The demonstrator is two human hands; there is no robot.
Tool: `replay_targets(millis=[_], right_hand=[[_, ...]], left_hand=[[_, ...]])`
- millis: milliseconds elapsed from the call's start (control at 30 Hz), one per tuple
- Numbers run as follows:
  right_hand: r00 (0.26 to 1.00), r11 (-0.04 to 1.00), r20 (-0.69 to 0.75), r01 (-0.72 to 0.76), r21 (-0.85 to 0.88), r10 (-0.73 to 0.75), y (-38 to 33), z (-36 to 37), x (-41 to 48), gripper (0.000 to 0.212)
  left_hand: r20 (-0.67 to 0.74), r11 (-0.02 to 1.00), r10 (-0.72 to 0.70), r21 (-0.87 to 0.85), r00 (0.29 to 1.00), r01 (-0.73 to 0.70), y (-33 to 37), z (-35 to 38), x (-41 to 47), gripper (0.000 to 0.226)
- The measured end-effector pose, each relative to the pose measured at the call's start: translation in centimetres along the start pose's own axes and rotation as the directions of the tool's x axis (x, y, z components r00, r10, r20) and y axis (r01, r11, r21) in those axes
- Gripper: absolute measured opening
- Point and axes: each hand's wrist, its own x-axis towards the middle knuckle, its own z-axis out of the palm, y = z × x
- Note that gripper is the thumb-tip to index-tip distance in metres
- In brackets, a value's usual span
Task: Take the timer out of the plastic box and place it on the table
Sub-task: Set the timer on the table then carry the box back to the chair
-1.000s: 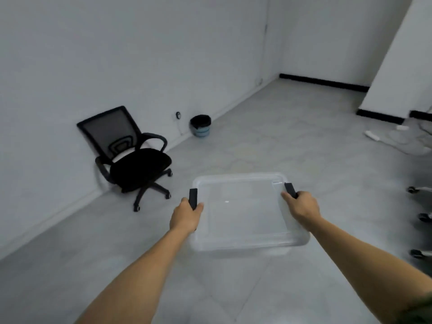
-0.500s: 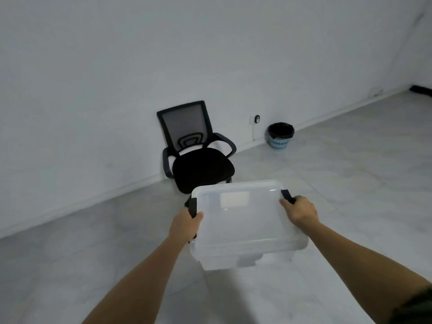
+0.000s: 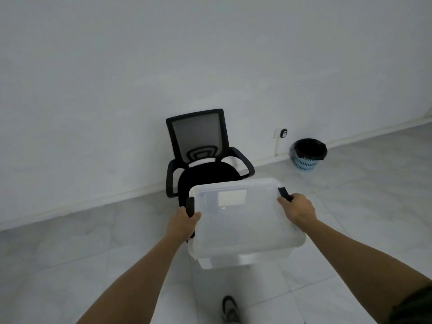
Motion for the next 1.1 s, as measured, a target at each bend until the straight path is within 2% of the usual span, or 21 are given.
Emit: replay_targets(millis=[233,400,533,833,1100], right_hand=[[1.0,1.0,-0.001,-0.023,0.008,0.023,-7.9,1.6,13.6,0.032],[0.999,1.0,0.035,-0.006,-0.005,0.006,-12.1,2.3,21.7,0.029],[0.996,0.999,0.086,0.0,-0.039,0.003,-14.4,4.9,28.5,0.032],[0.967,0.995,0.249,0.066,-0.072,-0.046,-17.4,14.0,42.2,0.039],[0.959,0.989,0.271,0.114,-0.091,-0.086,-18.1,23.5,49.9,0.047]], left_hand=[[0.02,0.999,-0.016,-0.03,1.0,0.016,6.1,-1.0,15.4,0.037],[0.025,0.998,-0.053,-0.019,0.998,0.053,9.5,-1.6,22.9,0.038],[0.022,0.993,-0.114,0.002,0.993,0.114,10.6,-0.9,28.4,0.025],[-0.064,0.967,-0.249,-0.06,0.966,0.246,8.7,3.3,41.1,0.039],[-0.145,0.971,-0.233,-0.089,0.962,0.221,3.4,6.7,51.6,0.047]])
